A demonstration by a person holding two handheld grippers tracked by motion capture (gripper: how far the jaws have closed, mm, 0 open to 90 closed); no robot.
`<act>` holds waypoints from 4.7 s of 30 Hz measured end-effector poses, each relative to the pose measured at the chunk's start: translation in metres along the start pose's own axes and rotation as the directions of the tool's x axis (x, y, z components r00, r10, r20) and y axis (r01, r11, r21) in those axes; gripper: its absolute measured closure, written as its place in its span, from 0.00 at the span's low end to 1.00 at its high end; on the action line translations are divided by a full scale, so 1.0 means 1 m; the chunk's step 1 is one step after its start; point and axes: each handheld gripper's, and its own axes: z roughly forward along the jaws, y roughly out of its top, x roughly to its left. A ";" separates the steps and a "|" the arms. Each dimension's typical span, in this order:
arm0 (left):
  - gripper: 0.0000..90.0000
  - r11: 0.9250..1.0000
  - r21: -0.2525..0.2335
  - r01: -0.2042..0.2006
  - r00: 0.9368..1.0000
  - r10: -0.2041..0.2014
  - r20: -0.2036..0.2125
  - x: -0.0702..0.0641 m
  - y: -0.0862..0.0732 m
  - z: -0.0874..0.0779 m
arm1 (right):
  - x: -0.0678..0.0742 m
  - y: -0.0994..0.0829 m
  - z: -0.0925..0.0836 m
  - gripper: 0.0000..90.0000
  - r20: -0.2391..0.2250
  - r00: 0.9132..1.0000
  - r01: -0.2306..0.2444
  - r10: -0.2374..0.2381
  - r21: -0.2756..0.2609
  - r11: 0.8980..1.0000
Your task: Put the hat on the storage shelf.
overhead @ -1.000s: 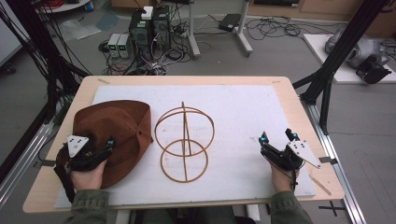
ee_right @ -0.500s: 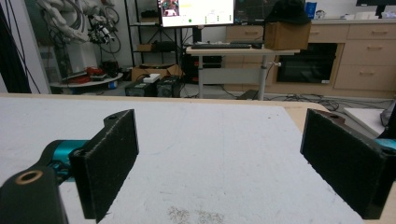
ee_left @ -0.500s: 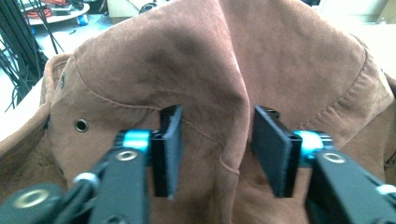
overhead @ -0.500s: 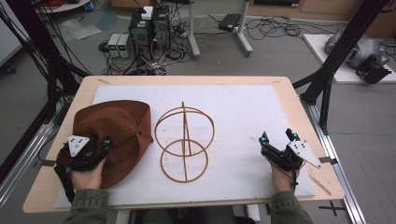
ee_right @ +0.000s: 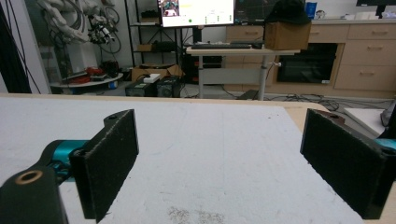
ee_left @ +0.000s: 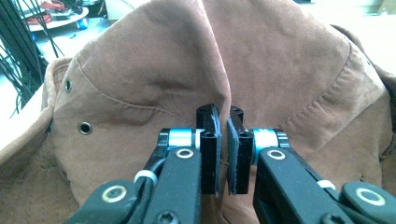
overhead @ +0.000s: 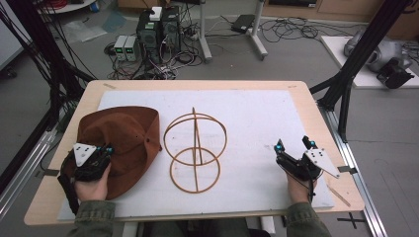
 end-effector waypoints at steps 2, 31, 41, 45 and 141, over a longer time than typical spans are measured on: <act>0.96 1.000 -0.001 0.002 1.000 -0.002 0.006 0.001 0.000 0.000 | 0.000 0.000 0.000 0.12 0.000 1.000 -0.001 0.001 0.000 1.000; 0.97 1.000 -0.015 0.002 1.000 -0.001 0.026 0.004 0.002 -0.005 | 0.001 -0.001 0.001 0.12 -0.006 1.000 -0.003 0.003 0.008 1.000; 0.97 0.997 -0.076 -0.014 1.000 0.015 0.015 0.000 0.006 -0.012 | 0.000 -0.001 0.000 0.12 -0.004 1.000 -0.005 0.005 0.008 1.000; 0.97 0.991 -0.129 -0.030 0.999 0.031 0.006 -0.002 0.010 -0.017 | 0.000 0.000 0.000 0.12 -0.003 1.000 -0.003 0.003 0.004 1.000; 0.97 0.782 -0.596 0.183 0.865 0.159 0.475 -0.024 0.142 -0.058 | -0.003 -0.003 0.000 0.12 -0.005 1.000 0.002 -0.001 0.013 1.000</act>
